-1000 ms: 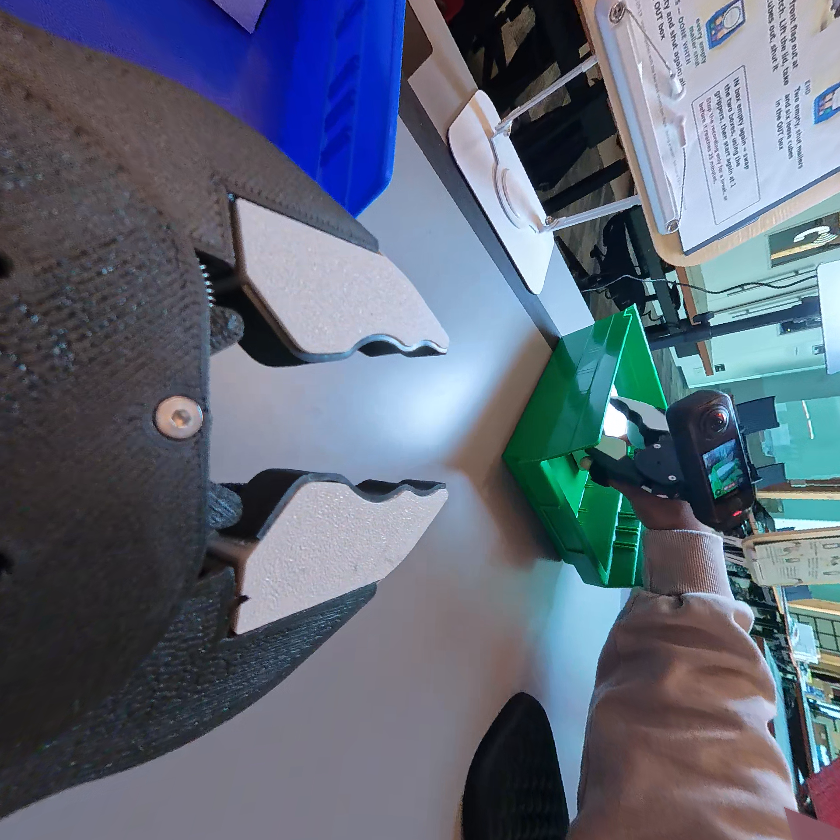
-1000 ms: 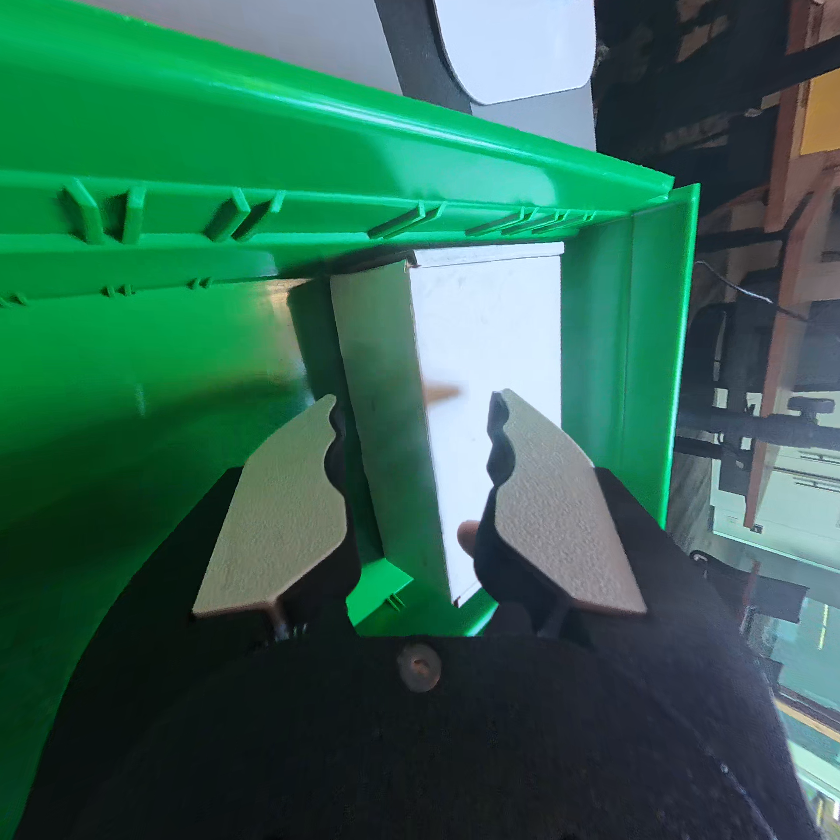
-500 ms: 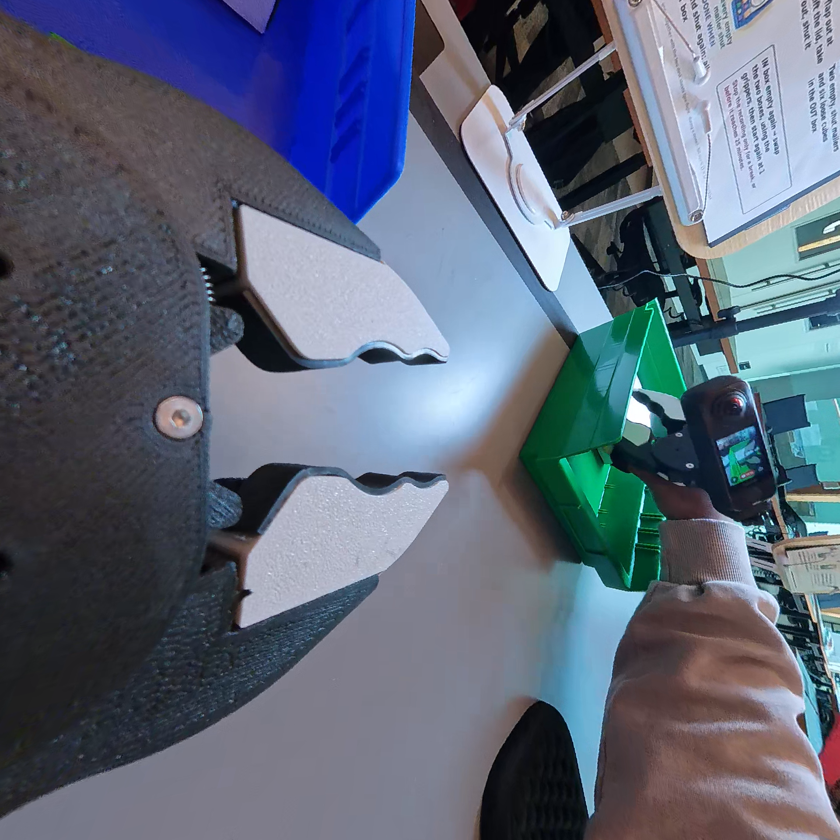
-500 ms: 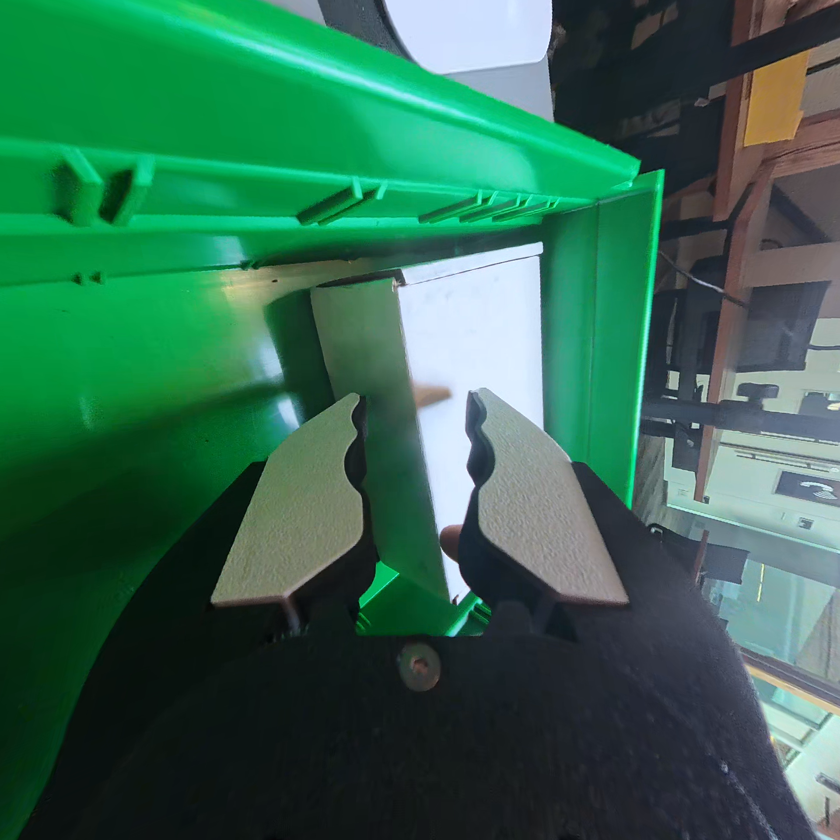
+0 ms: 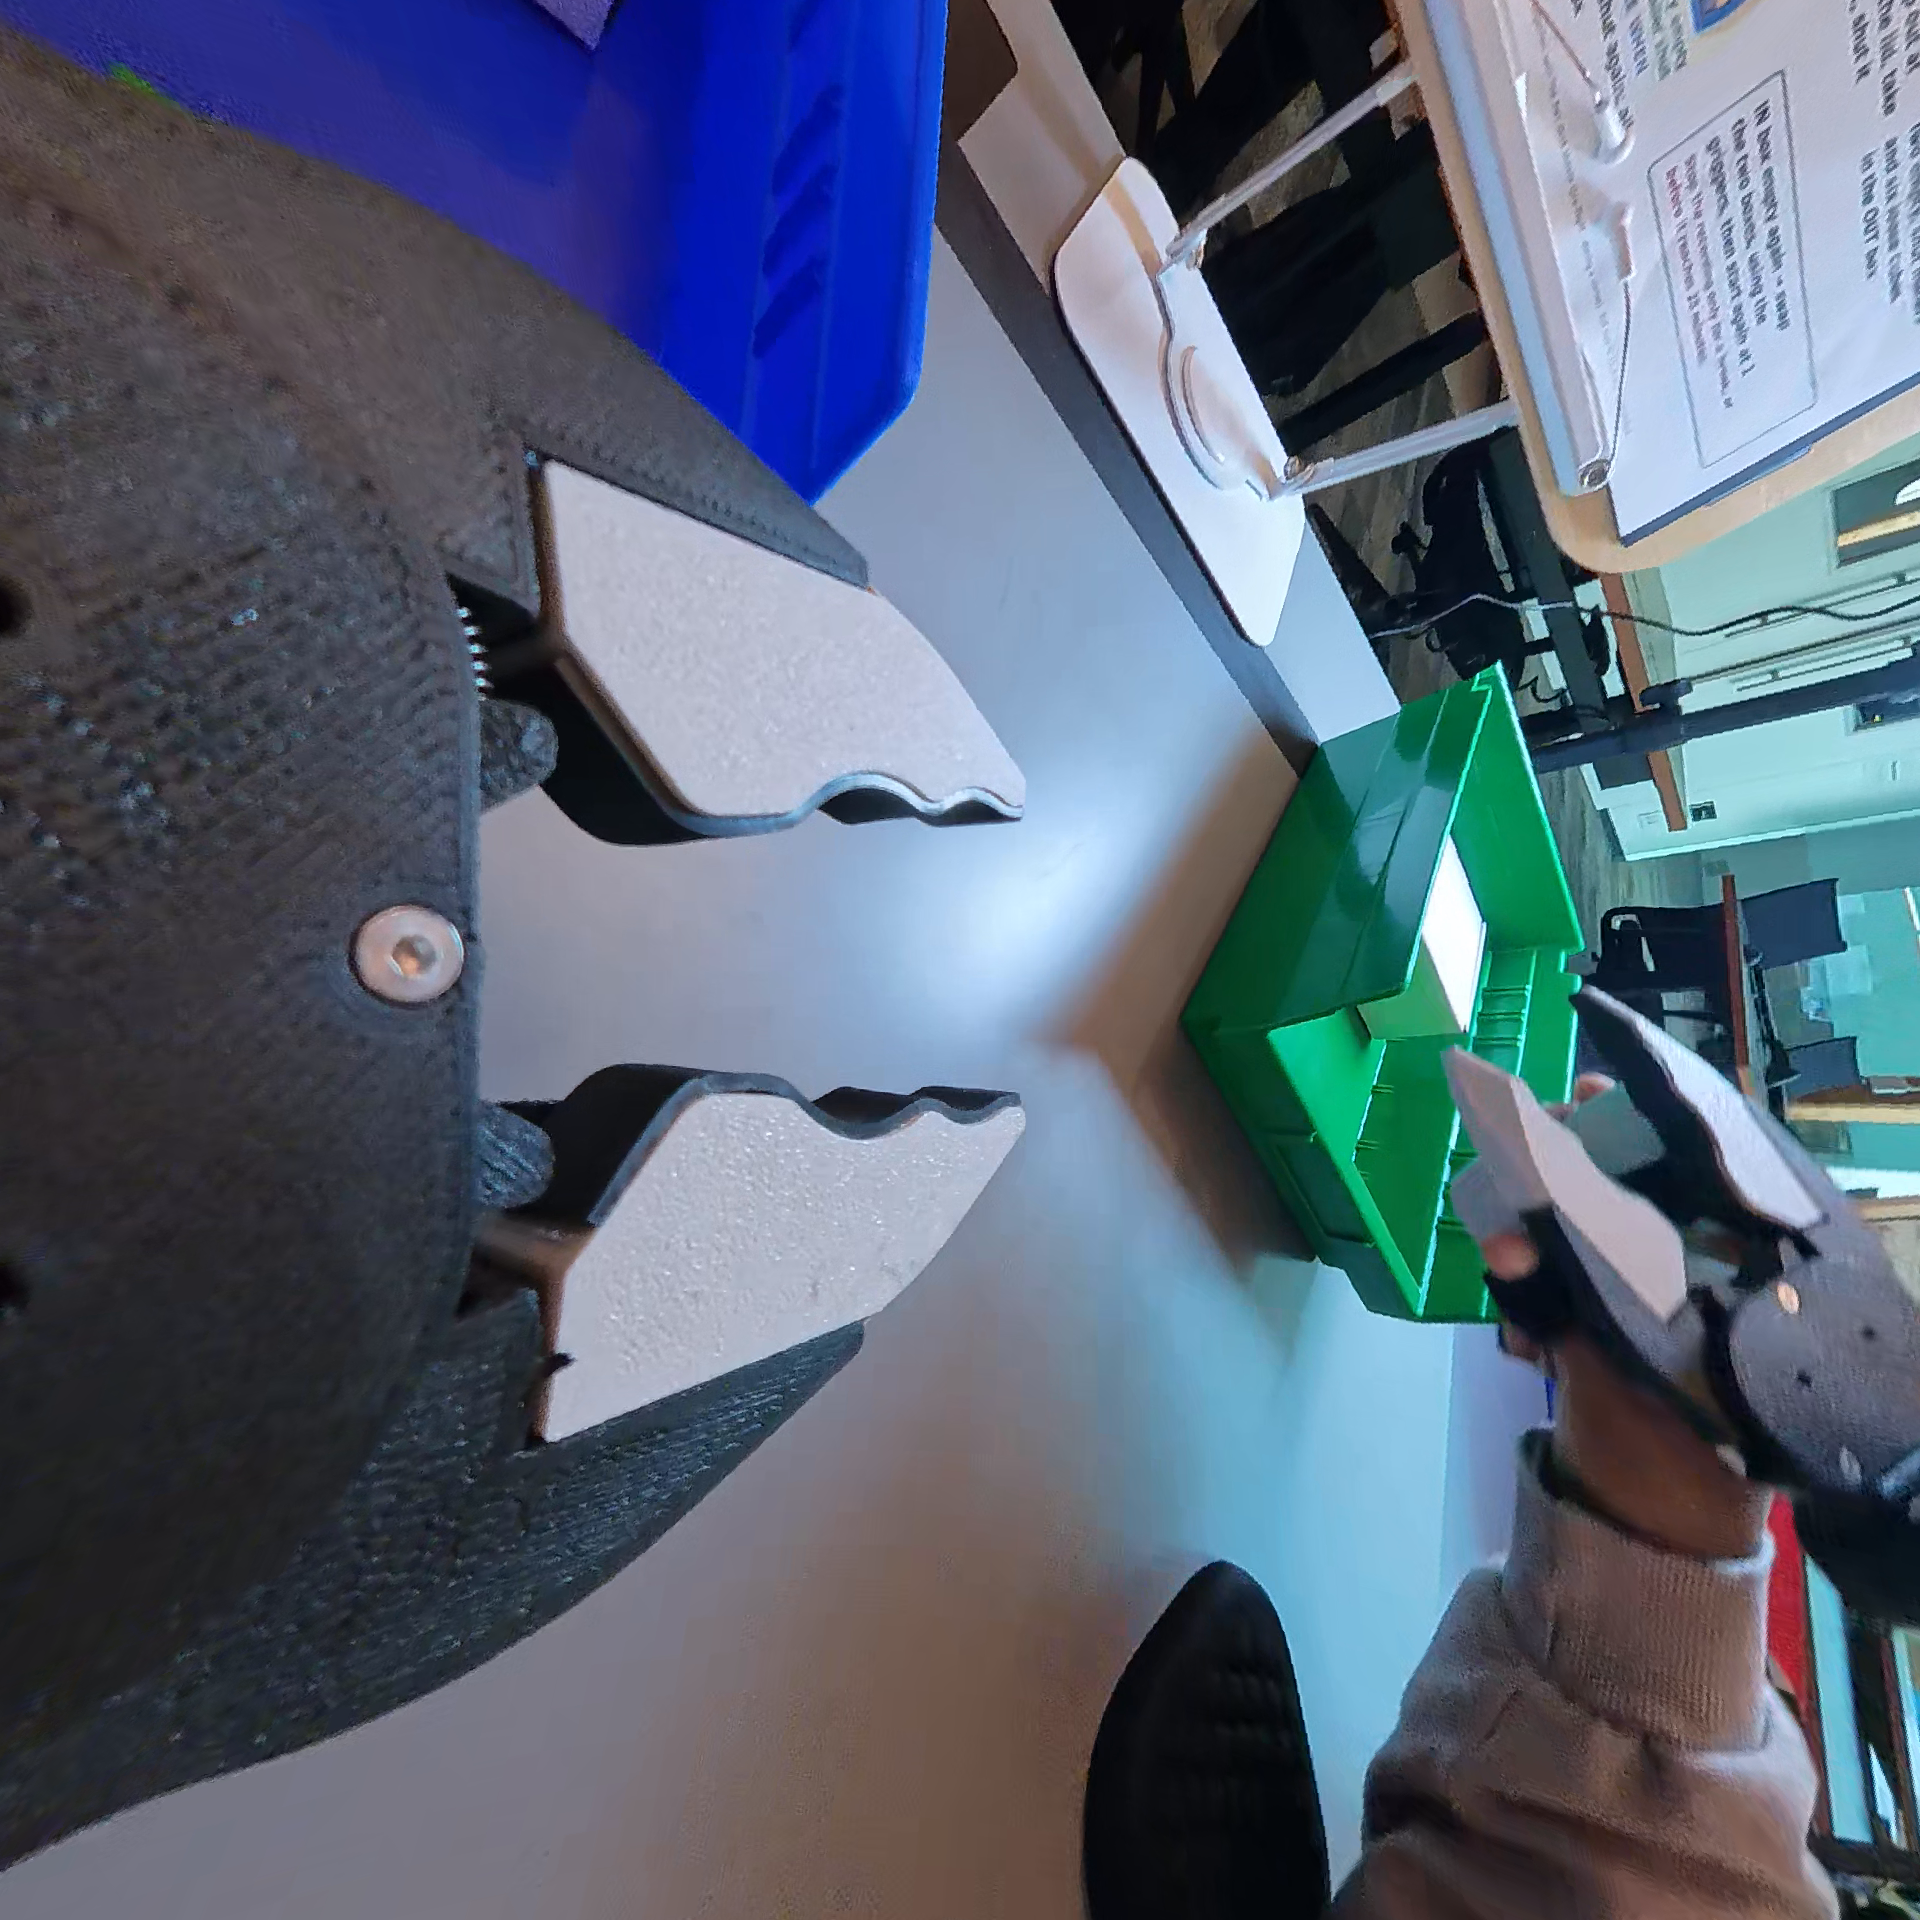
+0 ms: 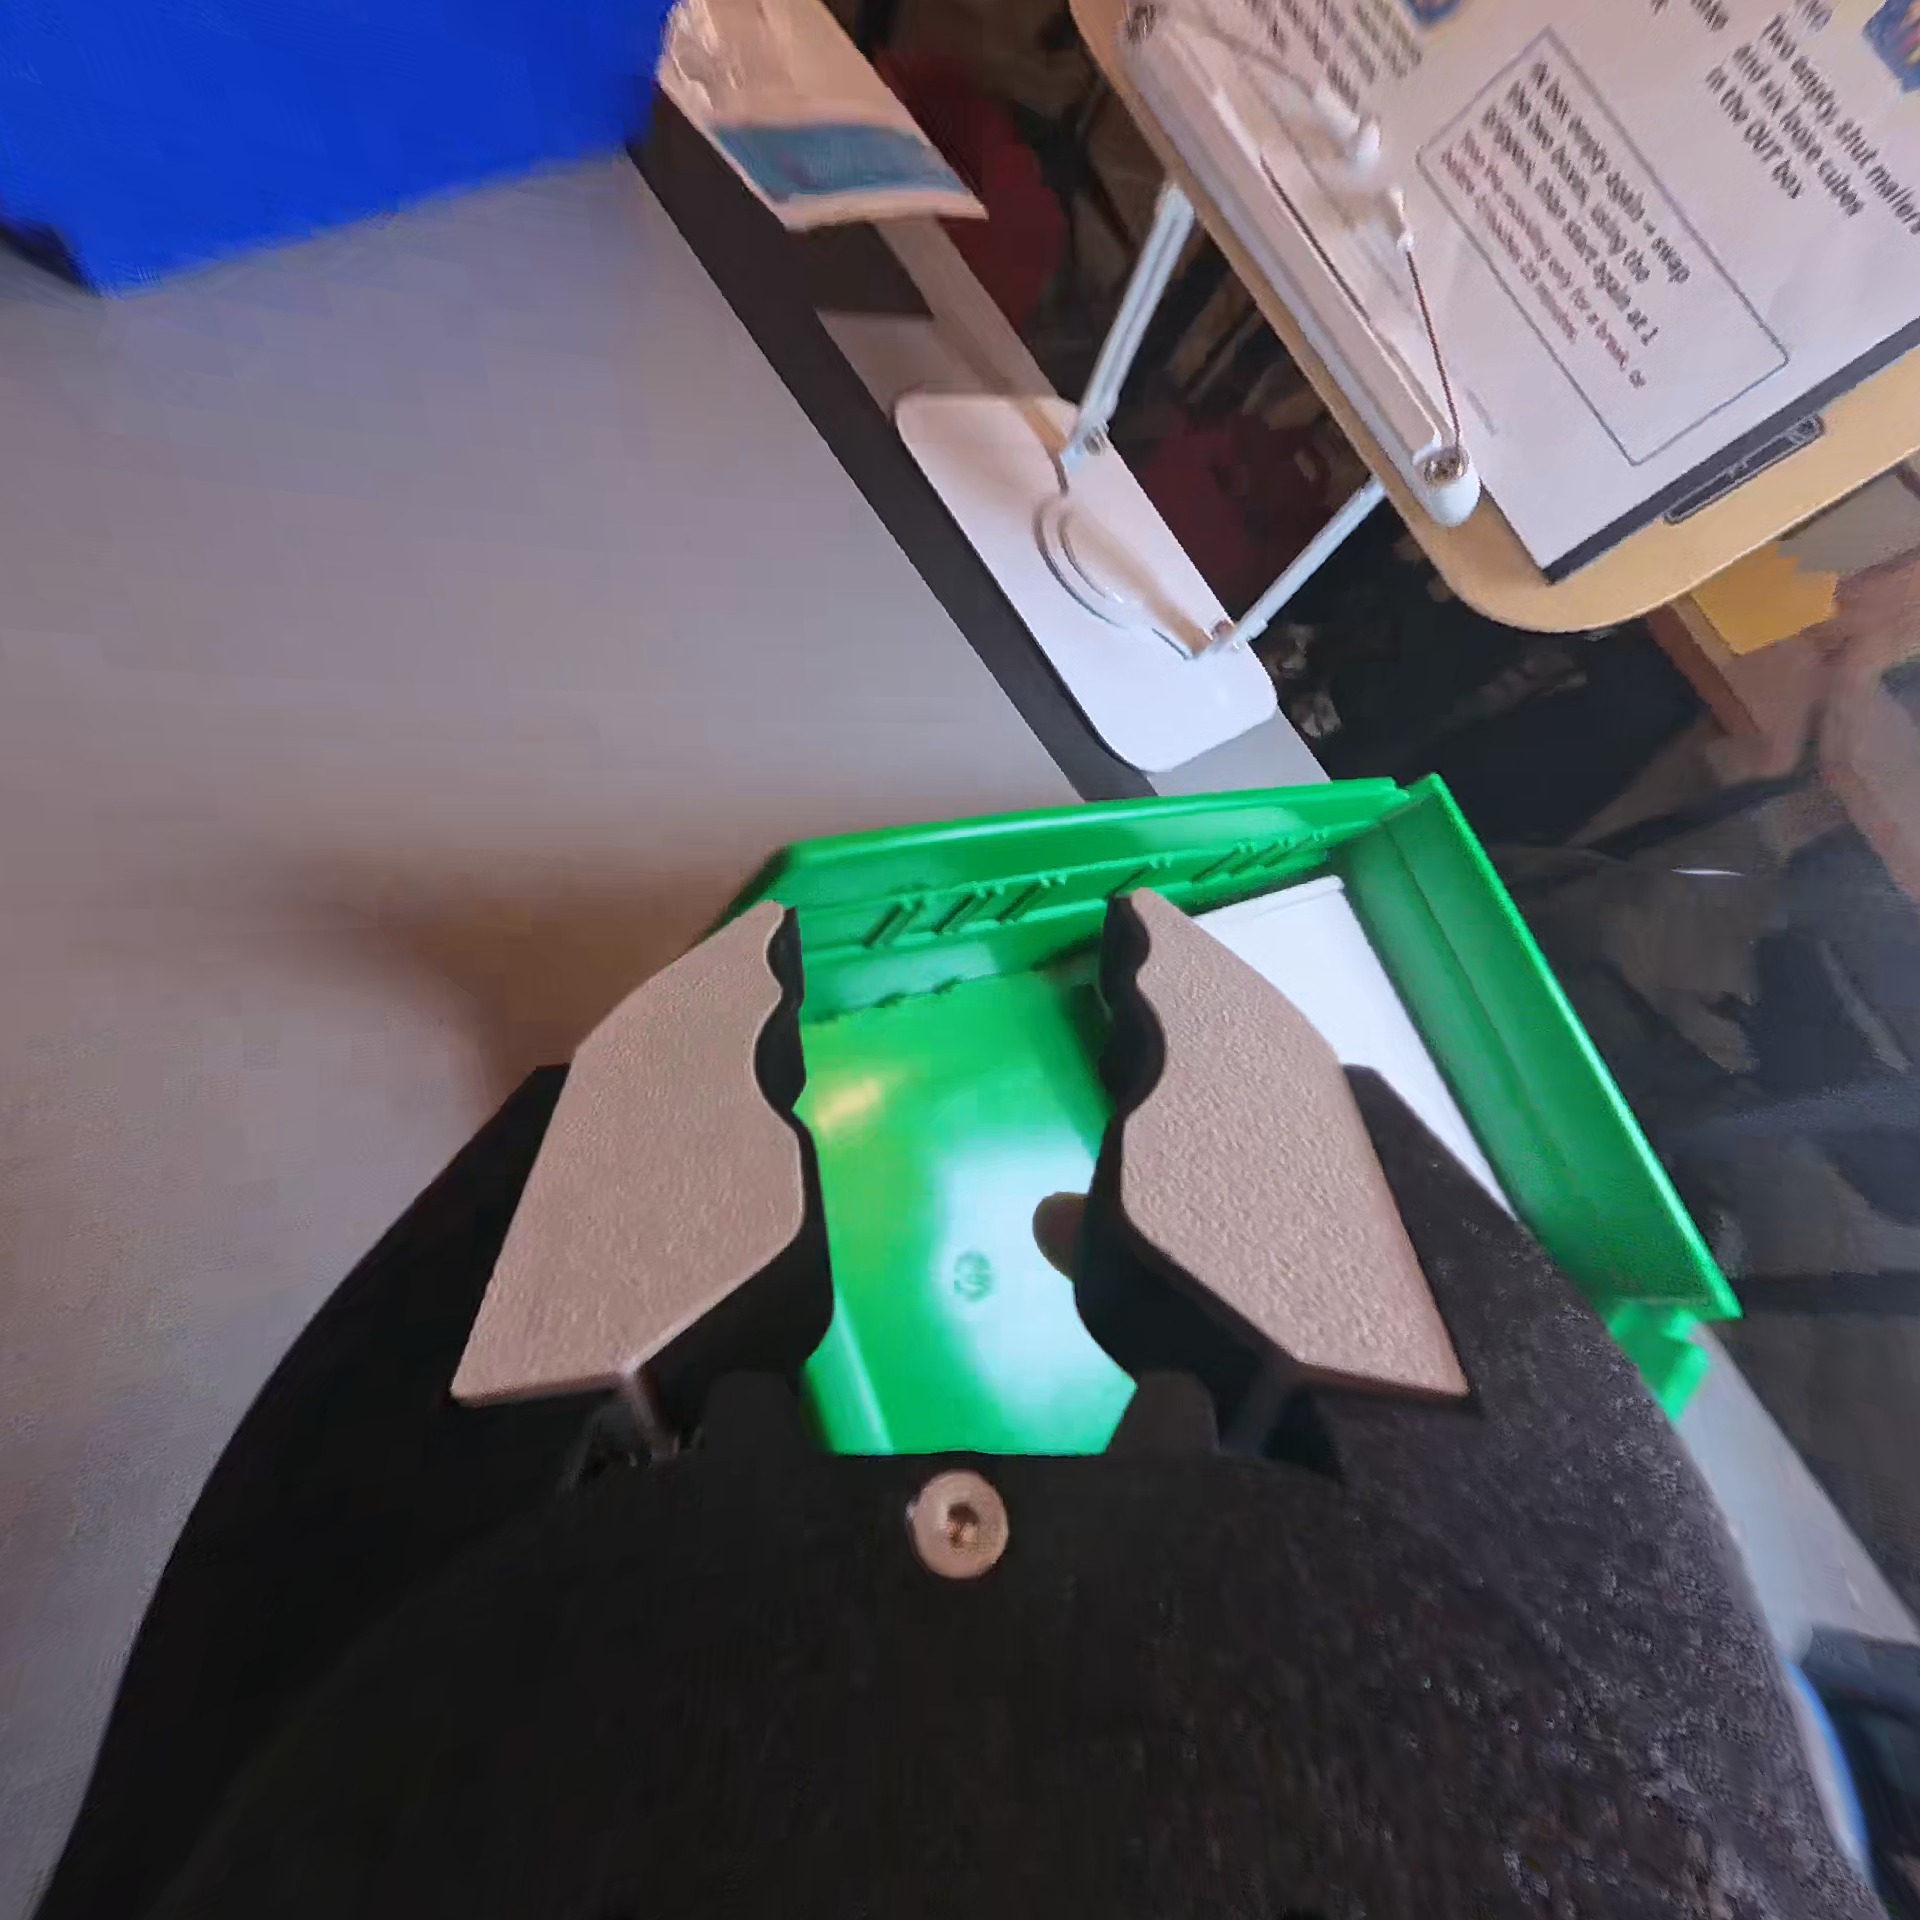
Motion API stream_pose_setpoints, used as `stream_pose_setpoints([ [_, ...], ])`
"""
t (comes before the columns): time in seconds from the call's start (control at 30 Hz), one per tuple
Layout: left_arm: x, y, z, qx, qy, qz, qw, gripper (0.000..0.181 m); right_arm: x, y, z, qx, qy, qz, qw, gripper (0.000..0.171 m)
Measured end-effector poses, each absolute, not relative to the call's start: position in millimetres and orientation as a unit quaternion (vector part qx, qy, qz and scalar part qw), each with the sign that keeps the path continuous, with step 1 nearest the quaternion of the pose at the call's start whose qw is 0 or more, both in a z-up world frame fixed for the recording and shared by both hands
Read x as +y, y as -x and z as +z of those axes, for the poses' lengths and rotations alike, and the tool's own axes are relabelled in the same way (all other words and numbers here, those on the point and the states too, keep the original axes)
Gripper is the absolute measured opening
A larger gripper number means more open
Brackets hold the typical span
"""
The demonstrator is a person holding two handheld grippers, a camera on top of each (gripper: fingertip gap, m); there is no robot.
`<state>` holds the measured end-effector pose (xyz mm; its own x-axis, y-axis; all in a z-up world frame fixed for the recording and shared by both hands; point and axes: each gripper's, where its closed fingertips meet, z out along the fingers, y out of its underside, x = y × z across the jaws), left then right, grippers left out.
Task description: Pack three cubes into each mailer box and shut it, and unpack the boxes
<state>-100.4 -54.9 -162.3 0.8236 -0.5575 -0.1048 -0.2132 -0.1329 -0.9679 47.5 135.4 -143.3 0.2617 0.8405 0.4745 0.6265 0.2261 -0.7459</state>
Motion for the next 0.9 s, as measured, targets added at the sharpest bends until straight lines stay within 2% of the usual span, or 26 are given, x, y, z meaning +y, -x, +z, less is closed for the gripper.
stream_pose_setpoints([
  [0.23,-50,124,-144,0.230,0.730,-0.119,0.633,0.049,64,-44,-126,-0.478,0.601,0.338,0.544,0.065],
  [0.33,-46,151,-128,0.199,0.726,-0.093,0.651,0.050,65,-47,-131,-0.439,0.589,0.360,0.575,0.066],
  [0.57,-33,264,-70,0.120,0.744,0.014,0.657,0.060,68,-51,-127,-0.425,0.588,0.379,0.575,0.065],
  [0.73,-12,350,-55,0.087,0.810,0.067,0.576,0.060,61,-50,-127,-0.439,0.577,0.377,0.576,0.062],
  [0.9,16,377,-110,0.170,0.888,0.095,0.416,0.066,49,-44,-135,-0.473,0.560,0.365,0.574,0.059],
])
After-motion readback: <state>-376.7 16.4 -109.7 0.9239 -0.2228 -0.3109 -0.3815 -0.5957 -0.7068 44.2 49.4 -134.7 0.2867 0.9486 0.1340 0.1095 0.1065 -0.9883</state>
